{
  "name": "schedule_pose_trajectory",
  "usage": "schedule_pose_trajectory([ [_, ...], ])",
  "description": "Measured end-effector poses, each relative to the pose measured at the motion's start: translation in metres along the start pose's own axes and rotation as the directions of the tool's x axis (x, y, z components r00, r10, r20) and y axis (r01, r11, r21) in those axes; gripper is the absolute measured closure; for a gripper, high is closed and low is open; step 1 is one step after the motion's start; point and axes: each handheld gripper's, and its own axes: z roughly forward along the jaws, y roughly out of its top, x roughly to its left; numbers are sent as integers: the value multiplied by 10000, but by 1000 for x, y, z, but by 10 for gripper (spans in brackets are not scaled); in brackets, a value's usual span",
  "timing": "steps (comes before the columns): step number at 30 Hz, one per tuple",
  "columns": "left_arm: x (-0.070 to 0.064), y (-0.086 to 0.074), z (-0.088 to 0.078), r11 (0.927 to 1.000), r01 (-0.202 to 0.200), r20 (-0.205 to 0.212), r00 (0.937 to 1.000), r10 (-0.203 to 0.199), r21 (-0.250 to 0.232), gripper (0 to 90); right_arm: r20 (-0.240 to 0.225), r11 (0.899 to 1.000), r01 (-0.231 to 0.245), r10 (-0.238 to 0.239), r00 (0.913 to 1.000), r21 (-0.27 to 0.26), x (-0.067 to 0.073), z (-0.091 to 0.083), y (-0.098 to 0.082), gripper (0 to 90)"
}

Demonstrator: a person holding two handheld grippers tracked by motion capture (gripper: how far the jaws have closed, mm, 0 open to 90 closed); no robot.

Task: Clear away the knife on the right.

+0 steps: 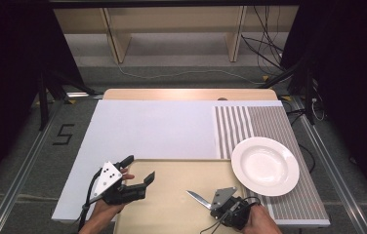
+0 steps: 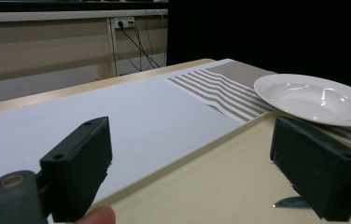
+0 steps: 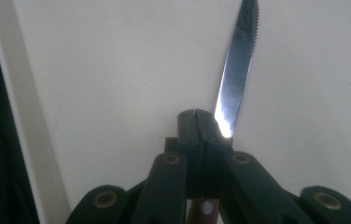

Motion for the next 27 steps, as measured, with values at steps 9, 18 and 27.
schedule_pose_trajectory([
  [9,0,0,0,10000,-24,4,10000,24,-18,126,344,9988,-486,484,9982,70,-10,-5,-4,900],
  [18,0,0,0,10000,-31,1,10000,31,-23,127,578,9971,-754,745,9955,126,-15,-6,-6,900],
  [27,0,1,-1,10000,-15,-3,10000,15,-33,126,713,9956,-923,908,9933,188,-22,-9,-10,900],
])
